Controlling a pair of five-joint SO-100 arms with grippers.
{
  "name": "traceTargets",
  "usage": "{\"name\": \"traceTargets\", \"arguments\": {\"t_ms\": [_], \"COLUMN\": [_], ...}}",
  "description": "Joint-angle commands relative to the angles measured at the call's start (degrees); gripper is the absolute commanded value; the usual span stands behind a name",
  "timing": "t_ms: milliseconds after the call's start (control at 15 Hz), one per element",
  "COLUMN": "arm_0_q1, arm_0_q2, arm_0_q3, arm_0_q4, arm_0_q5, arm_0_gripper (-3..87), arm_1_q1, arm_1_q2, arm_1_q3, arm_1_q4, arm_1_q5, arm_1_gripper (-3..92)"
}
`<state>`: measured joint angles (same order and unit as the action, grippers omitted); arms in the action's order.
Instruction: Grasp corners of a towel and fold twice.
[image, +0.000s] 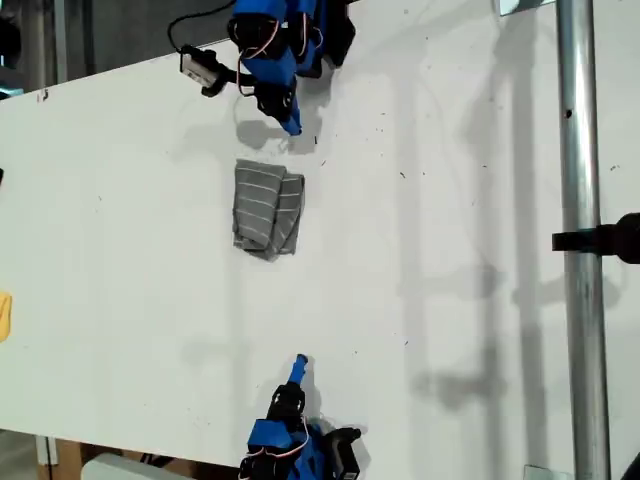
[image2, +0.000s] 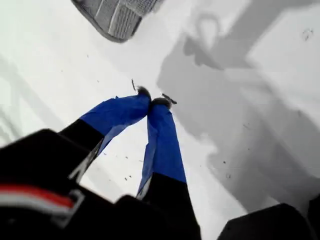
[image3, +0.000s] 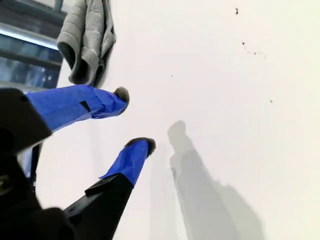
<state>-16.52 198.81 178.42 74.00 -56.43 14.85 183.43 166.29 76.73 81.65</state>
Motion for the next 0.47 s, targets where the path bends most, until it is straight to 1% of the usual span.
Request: {"name": "traceTargets", "arguments": {"t_ms": [0, 67, 133, 200, 267, 400], "arm_0_q1": [-0.4, -0.4, -0.5, -0.5, -0.5, -0.5], "arm_0_q2": [0.3, 0.3, 0.3, 0.3, 0.3, 0.3], "arm_0_q3": [0.3, 0.3, 0.3, 0.3, 0.3, 0.3], "arm_0_q4": [0.1, 0.1, 0.1, 0.1, 0.1, 0.1], "arm_0_q5": [0.2, 0.2, 0.2, 0.2, 0.2, 0.2], "arm_0_gripper": [13.8, 13.8, 13.7, 13.7, 13.7, 13.7], "arm_1_q1": [-1.2, -5.1, -7.5, -5.4, -1.6, 6.9], "arm_1_q2": [4.5, 4.6, 4.7, 4.7, 4.7, 4.7], "arm_1_q3": [0.2, 0.3, -0.2, -0.2, -0.9, -0.3], "arm_1_q4": [2.8, 2.0, 1.9, 2.3, 2.5, 4.0], "arm_1_q5": [9.7, 14.6, 15.5, 13.7, 13.6, 1.4], "arm_1_gripper": [6.7, 7.1, 7.9, 8.2, 8.2, 8.2]}}
